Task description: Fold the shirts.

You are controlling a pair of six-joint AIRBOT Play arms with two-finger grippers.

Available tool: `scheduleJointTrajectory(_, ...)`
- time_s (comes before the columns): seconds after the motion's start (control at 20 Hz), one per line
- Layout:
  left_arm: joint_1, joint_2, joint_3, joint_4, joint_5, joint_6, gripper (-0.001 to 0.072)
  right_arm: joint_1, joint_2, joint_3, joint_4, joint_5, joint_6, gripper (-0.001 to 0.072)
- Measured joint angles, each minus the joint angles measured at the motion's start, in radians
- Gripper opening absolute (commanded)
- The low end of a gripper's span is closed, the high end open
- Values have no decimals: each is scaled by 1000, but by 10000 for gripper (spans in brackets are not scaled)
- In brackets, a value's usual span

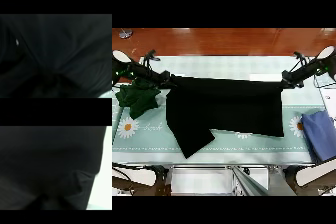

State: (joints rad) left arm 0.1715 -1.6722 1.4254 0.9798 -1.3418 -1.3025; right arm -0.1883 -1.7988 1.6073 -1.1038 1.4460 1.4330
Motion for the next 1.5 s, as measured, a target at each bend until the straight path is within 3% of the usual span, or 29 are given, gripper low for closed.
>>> scheduleJointTrajectory(0.25, 48, 43, -81, 117, -100, -15, 703, -37, 93, -79, -81, 69, -7, 617)
scheduleJointTrajectory(0.5, 198, 215, -409, 156, -84, -20, 702, -171, 358, -460, -94, -46, -2, 616)
scheduleJointTrajectory(0.8, 330, 395, -817, -72, 43, 56, 703, -219, 570, -849, 34, -171, -79, 617)
scheduleJointTrajectory(1.05, 227, 431, -972, -268, 123, 139, 696, -225, 605, -929, 85, -206, -101, 617)
scheduleJointTrajectory(1.1, 198, 432, -981, -282, 132, 147, 563, -226, 607, -935, 89, -208, -101, 617)
scheduleJointTrajectory(1.15, 172, 433, -988, -287, 148, 158, 188, -226, 608, -938, 89, -209, -101, 617)
scheduleJointTrajectory(1.2, 155, 433, -993, -280, 171, 170, 21, -227, 610, -941, 84, -210, -100, 617)
scheduleJointTrajectory(1.5, 115, 439, -940, -311, 107, 238, 21, -218, 605, -948, -26, -162, -39, 617)
